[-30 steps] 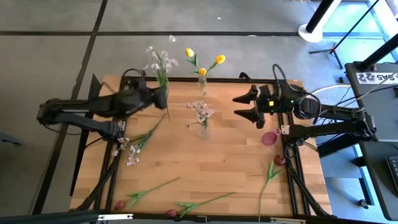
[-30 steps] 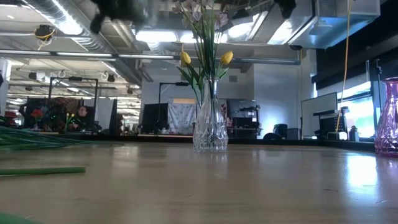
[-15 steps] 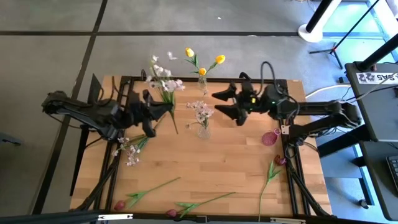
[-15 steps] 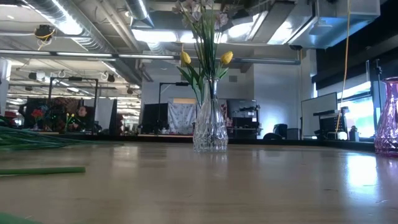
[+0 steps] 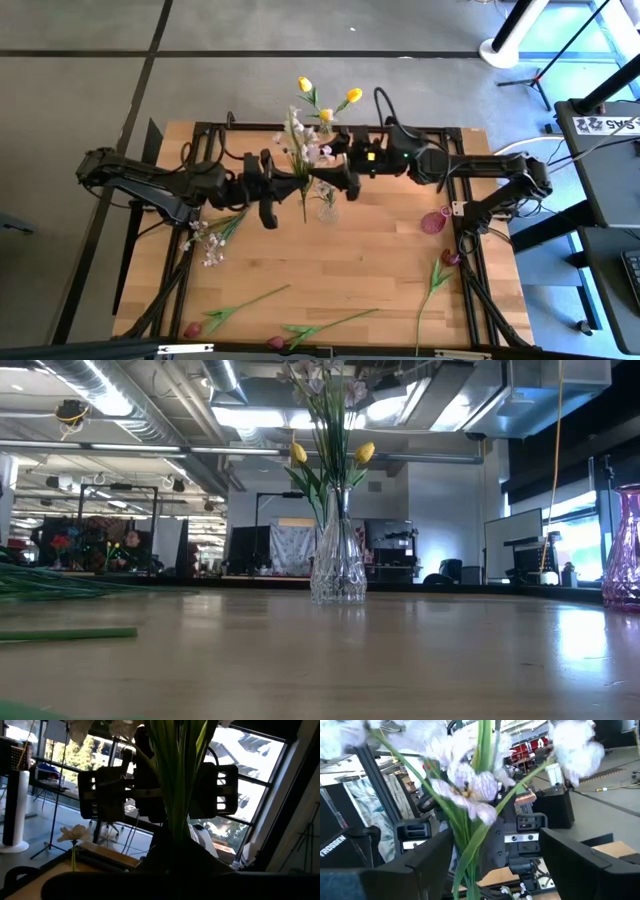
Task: Sort flowers into vase by color
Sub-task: Put the top white flower into the bottom vase
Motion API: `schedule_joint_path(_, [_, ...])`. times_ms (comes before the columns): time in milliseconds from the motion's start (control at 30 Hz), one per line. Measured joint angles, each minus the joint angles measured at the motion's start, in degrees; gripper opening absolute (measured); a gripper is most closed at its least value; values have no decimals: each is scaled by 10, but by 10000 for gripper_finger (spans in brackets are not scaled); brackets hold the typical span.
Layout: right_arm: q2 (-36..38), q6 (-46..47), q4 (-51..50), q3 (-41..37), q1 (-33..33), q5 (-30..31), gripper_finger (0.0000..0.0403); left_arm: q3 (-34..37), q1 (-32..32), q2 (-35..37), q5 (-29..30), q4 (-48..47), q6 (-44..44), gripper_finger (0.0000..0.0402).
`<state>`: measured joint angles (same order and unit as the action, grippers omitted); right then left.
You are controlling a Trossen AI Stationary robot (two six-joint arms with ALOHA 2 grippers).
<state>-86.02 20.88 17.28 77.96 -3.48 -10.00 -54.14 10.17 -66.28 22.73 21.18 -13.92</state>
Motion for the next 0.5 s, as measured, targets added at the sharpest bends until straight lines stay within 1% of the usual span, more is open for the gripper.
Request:
schedule_joint_path(167, [-14, 2, 3, 12, 12, -4, 291, 0, 0, 0, 3, -1, 8, 8])
schedule_joint_path(267, [-24, 3, 11, 12, 18, -1, 278, 0, 0, -1, 2, -2, 9, 10])
schedule_joint_path(367, [-35, 16, 45, 12, 28, -4, 244, 0, 0, -2, 3, -14, 10, 10])
schedule_joint_path(500, [-49, 18, 68, 12, 28, 7, 178, 0, 0, -2, 3, -23, 10, 11])
